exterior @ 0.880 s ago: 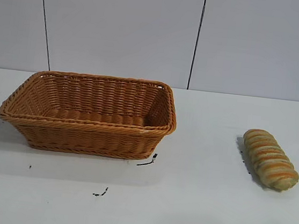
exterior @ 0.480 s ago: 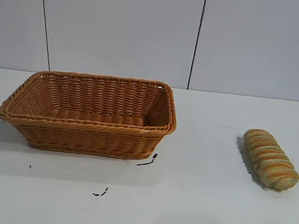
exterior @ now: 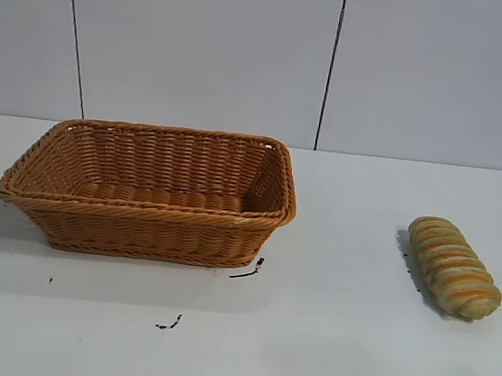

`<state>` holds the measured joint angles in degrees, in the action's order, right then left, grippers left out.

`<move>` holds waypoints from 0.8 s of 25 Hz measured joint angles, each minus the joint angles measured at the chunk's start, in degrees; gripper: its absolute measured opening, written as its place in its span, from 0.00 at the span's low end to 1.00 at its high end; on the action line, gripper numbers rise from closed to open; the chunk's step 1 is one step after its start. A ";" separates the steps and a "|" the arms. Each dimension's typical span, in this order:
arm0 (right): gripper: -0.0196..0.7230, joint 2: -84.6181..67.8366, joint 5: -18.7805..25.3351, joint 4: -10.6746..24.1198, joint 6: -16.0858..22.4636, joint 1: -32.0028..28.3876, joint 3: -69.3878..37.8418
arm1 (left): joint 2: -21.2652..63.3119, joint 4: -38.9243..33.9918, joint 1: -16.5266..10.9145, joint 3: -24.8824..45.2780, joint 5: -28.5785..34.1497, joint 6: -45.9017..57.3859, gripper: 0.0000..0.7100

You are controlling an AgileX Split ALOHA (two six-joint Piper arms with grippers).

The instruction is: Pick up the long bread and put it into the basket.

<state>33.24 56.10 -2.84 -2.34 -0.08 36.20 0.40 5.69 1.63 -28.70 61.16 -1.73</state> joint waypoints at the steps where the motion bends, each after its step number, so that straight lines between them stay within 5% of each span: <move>1: 0.92 3.72 -0.13 0.00 0.00 0.00 1.31 | 0.00 0.00 0.00 0.00 0.00 0.00 0.98; 20: 0.92 63.14 -3.38 0.88 0.00 0.00 33.78 | 0.00 0.00 0.00 0.00 0.00 0.00 0.98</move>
<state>96.38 52.71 -1.96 -2.34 -0.08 69.99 0.40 5.69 1.63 -28.70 61.16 -1.73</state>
